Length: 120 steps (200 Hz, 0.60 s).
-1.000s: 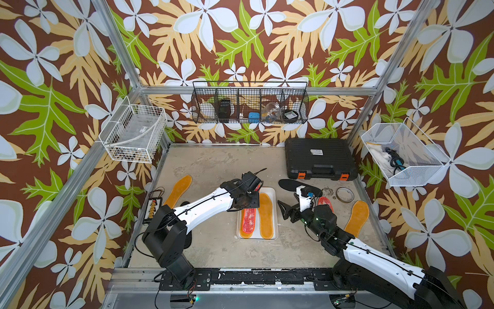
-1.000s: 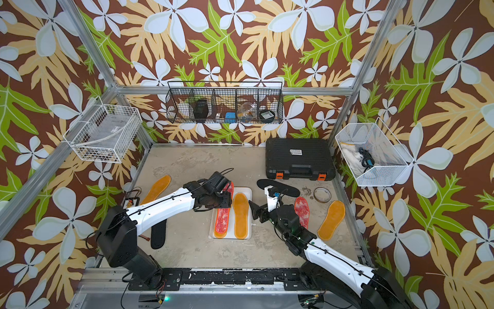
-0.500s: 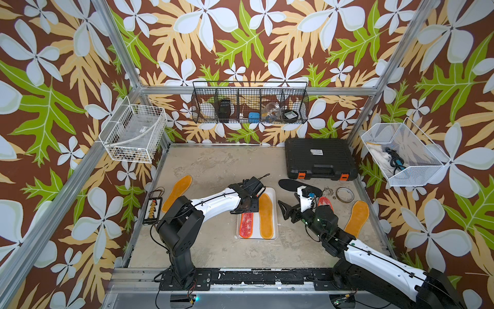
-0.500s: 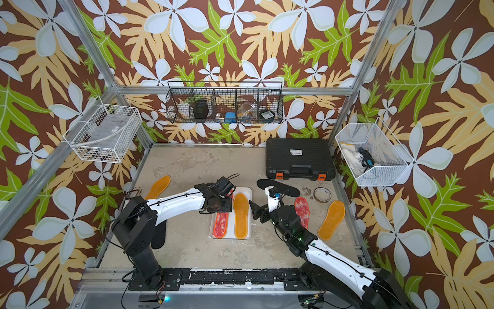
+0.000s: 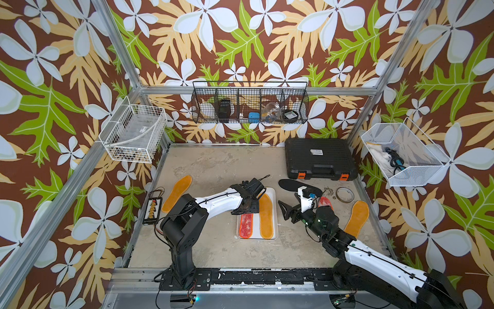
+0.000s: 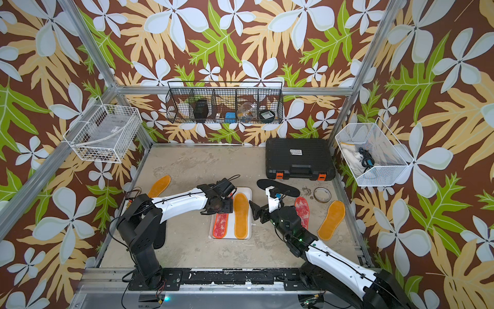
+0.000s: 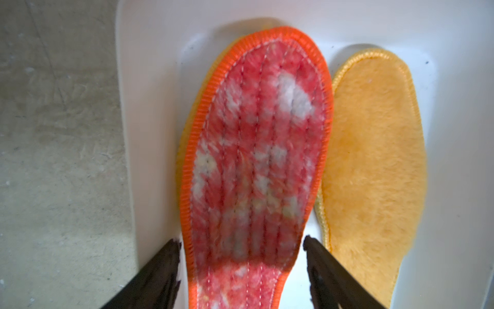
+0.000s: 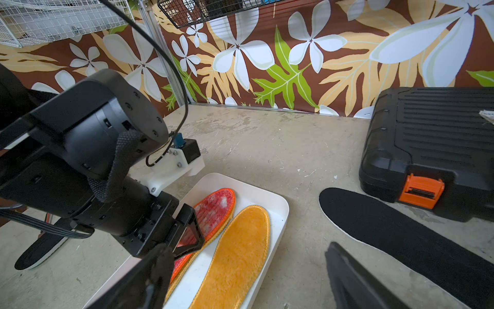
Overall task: Put the insoles into the storage box
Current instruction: Place the insole in the storage box.
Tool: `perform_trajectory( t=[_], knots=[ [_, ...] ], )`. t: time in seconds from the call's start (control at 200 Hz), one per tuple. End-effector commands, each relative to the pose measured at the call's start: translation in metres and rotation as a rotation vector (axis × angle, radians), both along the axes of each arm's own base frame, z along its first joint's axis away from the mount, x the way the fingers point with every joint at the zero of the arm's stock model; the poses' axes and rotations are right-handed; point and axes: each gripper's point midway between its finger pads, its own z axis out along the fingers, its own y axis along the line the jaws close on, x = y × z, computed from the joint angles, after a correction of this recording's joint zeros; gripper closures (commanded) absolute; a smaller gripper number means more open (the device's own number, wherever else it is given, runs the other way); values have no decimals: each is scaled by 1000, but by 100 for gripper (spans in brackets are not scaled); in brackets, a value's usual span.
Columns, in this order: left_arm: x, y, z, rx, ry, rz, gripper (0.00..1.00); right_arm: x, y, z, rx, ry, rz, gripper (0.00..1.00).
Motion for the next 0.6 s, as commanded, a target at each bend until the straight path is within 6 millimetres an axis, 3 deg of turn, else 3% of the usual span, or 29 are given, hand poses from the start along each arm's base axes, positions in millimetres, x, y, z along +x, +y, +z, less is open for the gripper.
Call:
perform_trajectory(
  t=[0.0,0.175,0.34,0.495,0.596],
  knots=[
    [2,-1,8,-5,-18,7,20,0,0,8,21,-29,2,7],
    [5,-2,21,-9,-33,8,16,0,-1,7,21,-32,-1,7],
    [8,-1,47,-34,-78,19,14,3,-5,6,5,-27,-33,7],
    [14,1,98,-86,-189,2,11,19,-22,9,-77,60,-167,3],
    [20,12,139,-120,-378,-31,10,34,-45,5,-163,276,-301,1]
  ],
)
